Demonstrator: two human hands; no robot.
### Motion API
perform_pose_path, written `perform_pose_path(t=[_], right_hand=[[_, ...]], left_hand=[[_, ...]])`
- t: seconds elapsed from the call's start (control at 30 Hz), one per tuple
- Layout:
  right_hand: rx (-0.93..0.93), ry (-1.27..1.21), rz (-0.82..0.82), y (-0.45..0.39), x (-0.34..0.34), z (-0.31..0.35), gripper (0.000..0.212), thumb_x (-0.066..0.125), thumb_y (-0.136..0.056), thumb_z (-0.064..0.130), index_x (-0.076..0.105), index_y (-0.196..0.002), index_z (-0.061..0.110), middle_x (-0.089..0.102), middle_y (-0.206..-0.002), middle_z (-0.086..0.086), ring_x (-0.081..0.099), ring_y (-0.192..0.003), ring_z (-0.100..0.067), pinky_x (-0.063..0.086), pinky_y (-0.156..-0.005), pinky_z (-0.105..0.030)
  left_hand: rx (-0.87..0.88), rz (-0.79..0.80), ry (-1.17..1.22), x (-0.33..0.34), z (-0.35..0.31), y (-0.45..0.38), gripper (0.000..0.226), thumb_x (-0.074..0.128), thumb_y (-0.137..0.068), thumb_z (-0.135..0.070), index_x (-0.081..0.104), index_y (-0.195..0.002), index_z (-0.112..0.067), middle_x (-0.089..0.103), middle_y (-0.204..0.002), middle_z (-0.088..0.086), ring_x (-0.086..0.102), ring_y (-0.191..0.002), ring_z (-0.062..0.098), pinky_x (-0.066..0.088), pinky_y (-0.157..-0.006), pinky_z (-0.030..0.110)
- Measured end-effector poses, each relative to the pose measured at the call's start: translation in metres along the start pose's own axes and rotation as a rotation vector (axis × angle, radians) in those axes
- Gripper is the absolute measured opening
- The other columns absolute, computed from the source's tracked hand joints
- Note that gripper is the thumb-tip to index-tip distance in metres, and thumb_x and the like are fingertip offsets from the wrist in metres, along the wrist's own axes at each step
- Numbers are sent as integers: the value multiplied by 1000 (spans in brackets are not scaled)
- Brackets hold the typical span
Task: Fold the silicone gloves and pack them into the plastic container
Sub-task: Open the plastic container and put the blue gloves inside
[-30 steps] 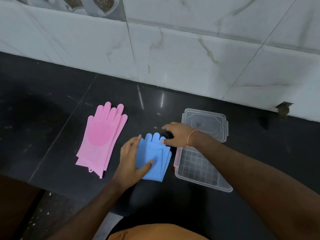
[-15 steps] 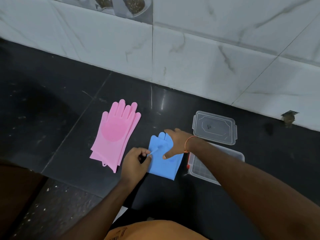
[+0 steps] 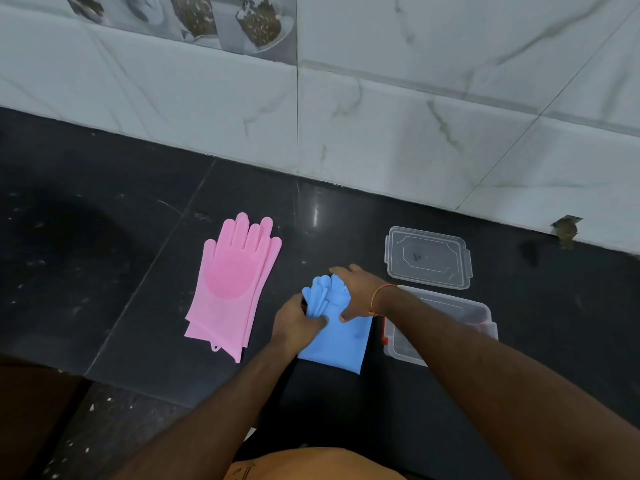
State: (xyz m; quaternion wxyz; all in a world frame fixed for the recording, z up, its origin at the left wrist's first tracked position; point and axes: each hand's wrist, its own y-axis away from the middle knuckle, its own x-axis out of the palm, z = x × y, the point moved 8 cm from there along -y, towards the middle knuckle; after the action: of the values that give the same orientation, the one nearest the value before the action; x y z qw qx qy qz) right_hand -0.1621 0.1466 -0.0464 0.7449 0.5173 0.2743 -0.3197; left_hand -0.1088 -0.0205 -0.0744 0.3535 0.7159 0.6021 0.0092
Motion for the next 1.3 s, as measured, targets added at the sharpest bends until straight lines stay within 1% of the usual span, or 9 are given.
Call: perform_pose_path(t=[0.1,0.2,0.3,0.47,0.6,0.7,0.83,1.07,1.3], right_hand=[[-56,-66,-17,-1,-5,6,119,95,-72,32,20,-165,23,38,-160,-11,49,-140,-32,47,-113,-43],[-129,-159,-83,5,-18,14,114,94,-73,31,25,-163,19,42,-160,-8,40,-147,-28,39,-117,-38],[-183,-306,-230,23,-41,20,109,94,-74,30,30,-162,19,46,-155,-5,44,-141,-22,40,-114,-33],[-127,-730,-600,72,-71,5,105,94,-76,38,34,-161,22,42,-155,4,51,-133,-13,48,-108,-35],[40,-1269,-632,111,-55,-19,103,94,-75,41,35,-158,27,55,-141,17,64,-118,-5,58,-91,-28],[52,-1678,-525,132,-34,-35,74,93,-78,39,59,-141,20,71,-135,-5,75,-112,-24,65,-82,-44],[12,-1902,-410,160,-8,-50,53,84,-88,25,64,-137,14,73,-131,-13,72,-118,-37,59,-97,-58],[194,-1754,-577,212,3,-114,46,82,-85,5,67,-127,17,76,-122,-11,77,-102,-34,65,-80,-52],[372,-1391,-483,235,7,-167,47,82,-84,-2,65,-126,14,74,-116,-12,75,-94,-31,65,-79,-55]], left_hand=[[61,73,147,-2,-8,0,24,83,-94,-33,77,-101,-11,80,-99,9,78,-100,29,64,-89,48],[125,157,307,-6,-15,0,18,79,-99,-32,75,-110,-19,80,-110,6,76,-112,27,62,-96,44],[62,189,664,-12,-18,1,38,82,-90,-30,72,-123,-14,78,-125,16,74,-123,36,61,-102,49],[-9,224,1250,-17,-50,4,42,82,-85,-22,80,-126,-13,76,-135,20,79,-115,33,66,-86,46],[37,321,1433,1,-97,18,42,79,-88,-23,80,-129,-14,73,-141,18,76,-121,38,61,-96,55],[71,392,1425,28,-126,36,34,73,-93,-23,82,-125,-12,74,-139,19,76,-121,38,62,-97,55],[49,434,1457,67,-142,56,44,71,-95,-23,73,-136,-8,72,-142,21,75,-123,37,61,-103,54],[150,465,1181,101,-148,63,57,78,-93,-12,62,-147,-12,72,-141,20,72,-129,38,65,-96,50],[221,231,423,100,-130,55,61,96,-77,-6,70,-129,-25,81,-120,5,82,-102,21,69,-77,41]])
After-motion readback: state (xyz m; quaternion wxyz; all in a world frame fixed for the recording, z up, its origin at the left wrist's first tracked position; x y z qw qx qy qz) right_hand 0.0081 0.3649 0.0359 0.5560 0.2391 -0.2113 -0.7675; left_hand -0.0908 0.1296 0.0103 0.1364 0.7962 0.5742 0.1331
